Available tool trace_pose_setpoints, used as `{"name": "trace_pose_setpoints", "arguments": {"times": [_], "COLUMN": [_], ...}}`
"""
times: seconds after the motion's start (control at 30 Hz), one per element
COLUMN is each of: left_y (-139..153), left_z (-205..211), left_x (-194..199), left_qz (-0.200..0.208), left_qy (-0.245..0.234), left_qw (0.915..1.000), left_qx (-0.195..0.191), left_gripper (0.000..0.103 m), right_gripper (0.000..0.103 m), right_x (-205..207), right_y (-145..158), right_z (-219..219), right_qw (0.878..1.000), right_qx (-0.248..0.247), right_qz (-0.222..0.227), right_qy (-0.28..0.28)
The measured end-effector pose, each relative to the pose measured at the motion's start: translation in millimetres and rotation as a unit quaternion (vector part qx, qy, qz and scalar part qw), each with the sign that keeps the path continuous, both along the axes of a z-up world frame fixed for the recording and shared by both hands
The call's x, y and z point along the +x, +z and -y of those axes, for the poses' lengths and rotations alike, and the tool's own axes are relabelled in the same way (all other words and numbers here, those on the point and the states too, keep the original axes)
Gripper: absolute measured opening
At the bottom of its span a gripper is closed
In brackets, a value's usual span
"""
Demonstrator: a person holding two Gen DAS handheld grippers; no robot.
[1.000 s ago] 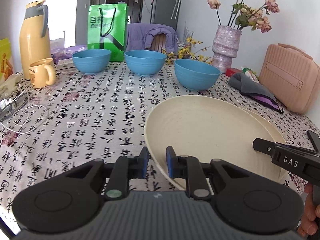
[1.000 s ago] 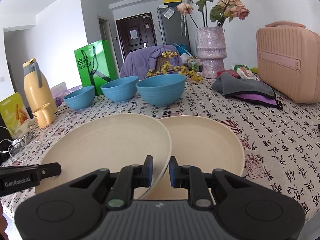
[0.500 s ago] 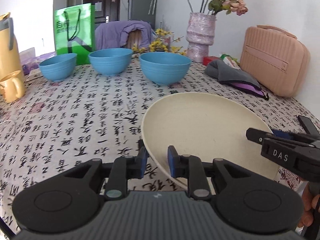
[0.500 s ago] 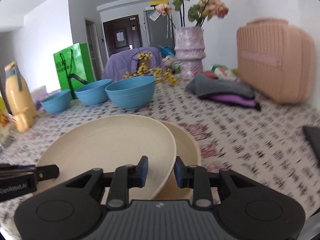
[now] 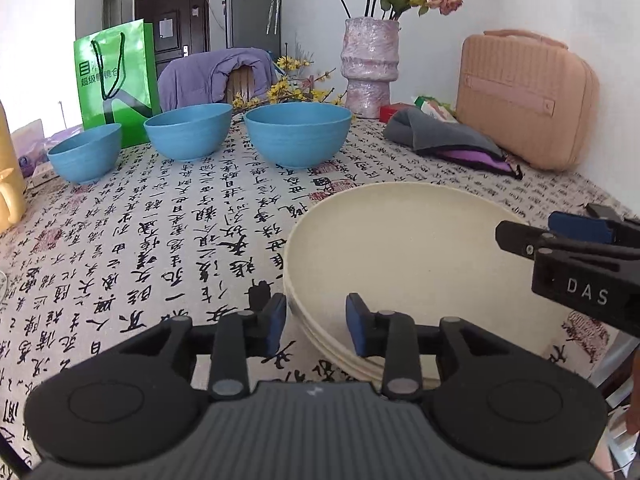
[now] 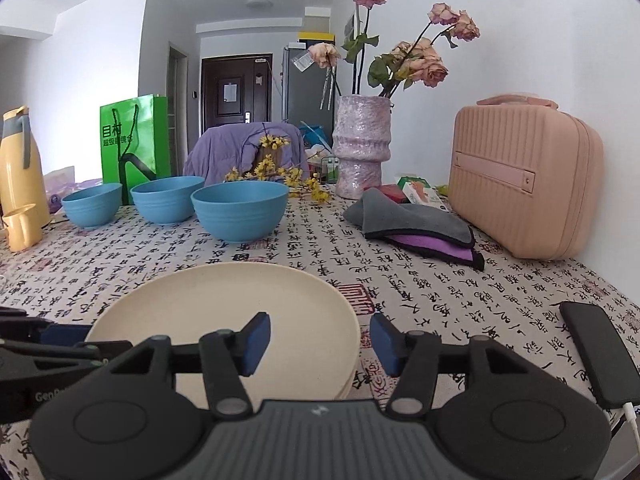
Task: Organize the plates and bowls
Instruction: 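Open both grippers and withdraw them from the plate stack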
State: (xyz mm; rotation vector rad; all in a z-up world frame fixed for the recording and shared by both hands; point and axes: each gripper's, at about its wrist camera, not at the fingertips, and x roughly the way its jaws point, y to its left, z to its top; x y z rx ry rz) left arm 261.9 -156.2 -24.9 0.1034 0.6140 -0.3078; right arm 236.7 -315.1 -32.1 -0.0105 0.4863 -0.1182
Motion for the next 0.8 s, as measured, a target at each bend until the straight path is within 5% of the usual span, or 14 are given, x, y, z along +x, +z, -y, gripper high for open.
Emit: {"name": "trace_pose_setpoints", "arguments": {"times": [0.43, 0.8], "left_y": [34.9, 29.9], "left_z": [-81.4, -135.4], "left_x": [-61.3, -162.1], "left_qz": [0.08, 0.146], "left_qy": [0.042, 0.073], "left_qw": [0.9944, 0.9832], "left_qx": [-0.055, -0.082], "left_gripper": [0.052, 0.1], "right_gripper": [0.056, 0.086], "right_x": [-33.6, -112.3], "right_y": [24.7, 21.3], "right_z": [-63.3, -105.9], "right_qw": [0.998, 0.988], "right_qx": [-0.015, 0.005], "right_qz": [0.03, 0.076], "right_qy": [0.051, 0.131]}}
